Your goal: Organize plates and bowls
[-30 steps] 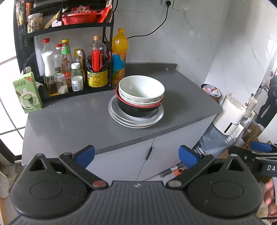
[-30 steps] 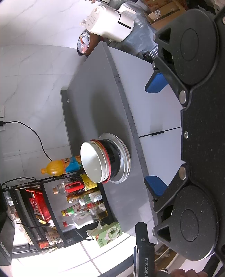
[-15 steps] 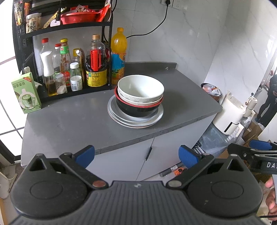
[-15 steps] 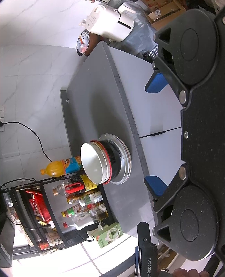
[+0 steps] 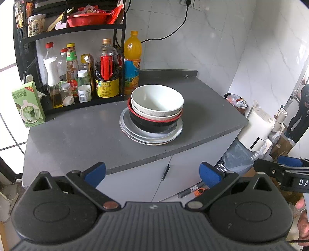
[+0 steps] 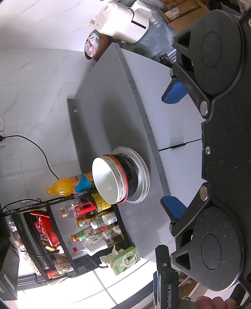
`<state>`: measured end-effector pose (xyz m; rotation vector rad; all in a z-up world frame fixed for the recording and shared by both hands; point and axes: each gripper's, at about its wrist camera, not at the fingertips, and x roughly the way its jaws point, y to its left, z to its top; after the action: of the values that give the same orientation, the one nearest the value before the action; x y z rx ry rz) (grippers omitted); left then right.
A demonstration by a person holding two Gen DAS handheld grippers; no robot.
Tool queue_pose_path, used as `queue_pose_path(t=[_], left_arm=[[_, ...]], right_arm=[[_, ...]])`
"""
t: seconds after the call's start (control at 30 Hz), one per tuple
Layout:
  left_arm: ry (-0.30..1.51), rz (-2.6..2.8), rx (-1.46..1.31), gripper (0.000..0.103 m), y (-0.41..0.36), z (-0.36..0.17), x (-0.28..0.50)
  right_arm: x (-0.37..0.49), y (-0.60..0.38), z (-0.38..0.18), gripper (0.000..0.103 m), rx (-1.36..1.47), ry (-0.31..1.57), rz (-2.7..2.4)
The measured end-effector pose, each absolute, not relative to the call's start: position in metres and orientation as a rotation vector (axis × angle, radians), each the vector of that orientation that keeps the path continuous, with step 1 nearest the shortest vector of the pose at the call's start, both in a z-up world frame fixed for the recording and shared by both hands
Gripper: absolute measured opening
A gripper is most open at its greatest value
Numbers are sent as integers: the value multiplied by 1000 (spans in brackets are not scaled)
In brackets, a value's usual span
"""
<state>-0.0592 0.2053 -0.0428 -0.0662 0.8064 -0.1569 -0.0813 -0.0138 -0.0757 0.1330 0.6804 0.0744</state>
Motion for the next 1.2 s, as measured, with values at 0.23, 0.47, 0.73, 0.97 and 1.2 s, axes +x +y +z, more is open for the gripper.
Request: queue_pose_path(t=[0.23, 0.47, 0.73, 0.97, 1.2], left_arm=[[808, -158, -63, 102, 207, -43, -58], [810, -159, -60, 102, 207, -43, -56], [812, -160, -57, 102, 206, -43, -54], [819, -166, -51, 102, 206, -45, -49], [822, -164, -51, 102, 205, -45, -46]], right_arm=[[-79, -16, -76, 103, 141, 682, 72], [-79, -16, -76, 103, 141, 681, 73], [-78, -17, -76, 103, 142, 681, 69], [-76, -19, -77, 103, 146, 683, 66], [-76, -18, -77, 103, 146, 682, 65]])
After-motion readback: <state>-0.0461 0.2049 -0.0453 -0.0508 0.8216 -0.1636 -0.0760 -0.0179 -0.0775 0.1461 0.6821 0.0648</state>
